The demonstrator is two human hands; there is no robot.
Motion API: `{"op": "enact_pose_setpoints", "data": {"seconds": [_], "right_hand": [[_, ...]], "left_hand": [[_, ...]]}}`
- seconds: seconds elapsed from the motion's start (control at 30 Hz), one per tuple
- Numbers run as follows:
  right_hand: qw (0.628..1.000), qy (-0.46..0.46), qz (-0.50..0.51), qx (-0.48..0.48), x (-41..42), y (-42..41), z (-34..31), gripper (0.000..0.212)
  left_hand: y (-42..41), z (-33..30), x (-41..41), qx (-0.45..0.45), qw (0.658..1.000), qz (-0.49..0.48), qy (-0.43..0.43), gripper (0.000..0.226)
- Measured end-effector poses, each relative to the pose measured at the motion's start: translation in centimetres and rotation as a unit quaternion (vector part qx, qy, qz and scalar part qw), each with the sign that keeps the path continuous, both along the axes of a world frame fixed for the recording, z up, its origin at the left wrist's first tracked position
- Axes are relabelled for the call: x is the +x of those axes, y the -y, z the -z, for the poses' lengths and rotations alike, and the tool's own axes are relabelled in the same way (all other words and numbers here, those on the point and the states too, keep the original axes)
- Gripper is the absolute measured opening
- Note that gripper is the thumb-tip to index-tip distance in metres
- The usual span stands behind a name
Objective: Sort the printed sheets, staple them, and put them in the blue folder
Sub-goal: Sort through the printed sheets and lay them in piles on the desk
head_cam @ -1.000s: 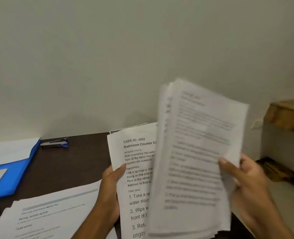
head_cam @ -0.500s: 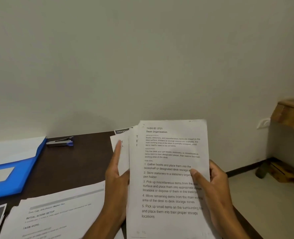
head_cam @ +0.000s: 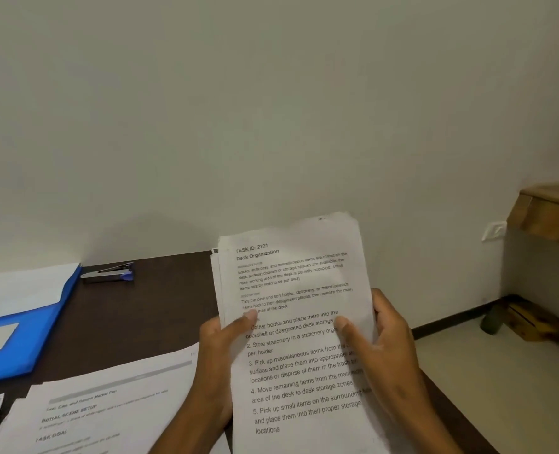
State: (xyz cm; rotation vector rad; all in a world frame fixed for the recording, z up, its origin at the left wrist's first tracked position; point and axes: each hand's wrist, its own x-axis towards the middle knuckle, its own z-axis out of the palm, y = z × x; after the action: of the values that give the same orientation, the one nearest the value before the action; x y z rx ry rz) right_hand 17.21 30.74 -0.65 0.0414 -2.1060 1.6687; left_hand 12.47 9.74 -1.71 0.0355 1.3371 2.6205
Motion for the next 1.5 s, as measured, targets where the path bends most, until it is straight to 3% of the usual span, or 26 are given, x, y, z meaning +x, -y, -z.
{"op": "enact_pose_setpoints", "data": {"seconds": [0.13,0.23,0.3,0.4,0.47,0.5,0.63,0.77,1.07,1.27,1.5], "right_hand": [[0.992,0.029,-0.088,0.081,-0.4,-1.3,-1.7,0.037],[0.979,0.049,-0.094,0.172,-0.7,-1.8,-1.9,0.033],[0.982,0.042,-0.093,0.157,-1.0,-1.9,-1.8,0.027],[0.994,-0.027,0.044,0.094,-1.7,-3.0,-1.4,0.024],[0.977,-0.046,0.156,0.135,-2.0,-4.3,-0.6,0.012],[0.976,-0.026,0.162,0.141,-2.0,-4.7,-0.2,0.013],[0.994,0.095,0.031,0.051,-1.7,-5.2,1.7,0.054],[0.991,0.1,-0.048,0.078,-1.5,-4.6,1.2,0.077],[0.998,-0.011,-0.022,0.065,-2.8,-4.2,-1.4,0.033],[0.997,-0.029,0.024,0.06,-2.8,-3.8,-0.1,0.02],[0.997,-0.057,0.035,-0.036,-2.5,-4.7,0.9,0.016]], "left_hand": [[0.8,-0.2,0.2,0.002,0.999,0.027,0.043,0.028],[0.8,-0.4,0.4,0.0,0.997,0.056,0.052,0.03],[0.7,-0.6,0.5,0.002,0.997,0.061,0.051,0.03],[0.9,-0.9,0.6,0.04,0.996,0.048,0.069,0.03],[1.1,-0.8,0.4,0.068,0.993,0.031,0.086,0.03],[1.2,-0.7,0.3,0.083,0.992,0.024,0.094,0.029],[1.3,-0.5,0.0,0.114,0.987,-0.002,0.112,0.031],[1.3,-0.7,0.0,0.127,0.986,-0.014,0.111,0.034],[1.1,-1.8,0.9,0.08,0.991,0.018,0.108,0.028],[1.3,-1.8,0.8,0.071,0.991,0.008,0.116,0.036],[1.4,-1.9,0.7,0.073,0.991,0.005,0.111,0.041]]}}
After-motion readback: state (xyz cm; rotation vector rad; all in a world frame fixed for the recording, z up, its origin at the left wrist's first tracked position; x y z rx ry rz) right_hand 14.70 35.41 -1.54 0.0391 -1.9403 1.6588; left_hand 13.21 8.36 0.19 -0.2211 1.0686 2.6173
